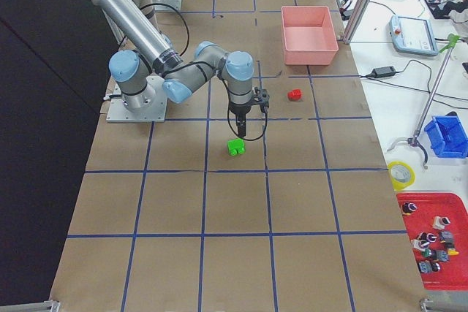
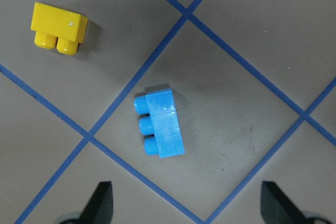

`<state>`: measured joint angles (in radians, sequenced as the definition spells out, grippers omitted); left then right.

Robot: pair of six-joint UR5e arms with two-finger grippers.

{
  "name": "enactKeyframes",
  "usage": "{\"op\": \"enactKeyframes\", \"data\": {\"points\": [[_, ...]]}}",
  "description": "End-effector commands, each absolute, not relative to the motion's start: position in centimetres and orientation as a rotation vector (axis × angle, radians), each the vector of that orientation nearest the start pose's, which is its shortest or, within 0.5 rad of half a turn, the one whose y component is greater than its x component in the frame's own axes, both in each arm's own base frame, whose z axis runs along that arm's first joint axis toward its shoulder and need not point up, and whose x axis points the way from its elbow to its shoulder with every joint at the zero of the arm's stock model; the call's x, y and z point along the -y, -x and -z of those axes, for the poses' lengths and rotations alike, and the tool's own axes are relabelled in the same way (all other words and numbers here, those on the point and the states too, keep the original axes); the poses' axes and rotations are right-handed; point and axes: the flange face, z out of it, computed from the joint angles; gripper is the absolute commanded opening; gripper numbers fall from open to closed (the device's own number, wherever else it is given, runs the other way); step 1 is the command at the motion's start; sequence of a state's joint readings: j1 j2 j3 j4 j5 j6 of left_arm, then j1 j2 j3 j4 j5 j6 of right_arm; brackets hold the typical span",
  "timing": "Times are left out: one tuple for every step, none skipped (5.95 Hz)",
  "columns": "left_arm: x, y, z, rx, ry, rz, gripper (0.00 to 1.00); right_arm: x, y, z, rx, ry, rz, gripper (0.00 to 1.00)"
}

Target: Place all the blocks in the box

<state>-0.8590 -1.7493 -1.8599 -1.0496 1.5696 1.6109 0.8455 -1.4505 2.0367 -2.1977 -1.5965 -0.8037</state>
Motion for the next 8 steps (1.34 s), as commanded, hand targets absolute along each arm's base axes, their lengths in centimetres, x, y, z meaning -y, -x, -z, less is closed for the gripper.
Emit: {"op": "enactKeyframes", "data": {"points": [[50.1, -25.3, -24.7, -2.775, -1.338, 0.078, 0.99, 45.6, 23.1, -22.6, -3.134, 0.284, -0.048, 0.99], [50.4, -25.3, -22.3, -2.793, -1.347, 0.114, 0.99, 46.0, 23.4, -21.2, -3.121, 0.348, -0.053, 0.99], [50.0, -24.9, -20.3, -2.788, -1.341, 0.124, 0.99, 46.3, 23.7, -21.0, -3.127, 0.362, -0.045, 0.99], [49.4, -24.5, -19.3, -2.785, -1.332, 0.13, 0.99, 46.4, 23.8, -20.8, -3.126, 0.388, -0.042, 0.99], [49.0, -25.0, -19.1, -2.797, -1.319, 0.126, 0.99, 46.3, 24.0, -20.1, -3.114, 0.435, -0.053, 0.99], [48.5, -25.4, -18.7, -2.824, -1.309, 0.156, 0.99, 45.9, 24.8, -20.0, -3.112, 0.431, -0.055, 0.99], [47.5, -25.3, -17.7, -2.851, -1.303, 0.145, 0.99, 45.8, 24.9, -19.6, -3.108, 0.428, -0.069, 0.99], [47.2, -25.0, -17.4, -2.859, -1.306, 0.14, 0.99, 45.8, 25.1, -19.2, -3.104, 0.435, -0.084, 1.0]]}}
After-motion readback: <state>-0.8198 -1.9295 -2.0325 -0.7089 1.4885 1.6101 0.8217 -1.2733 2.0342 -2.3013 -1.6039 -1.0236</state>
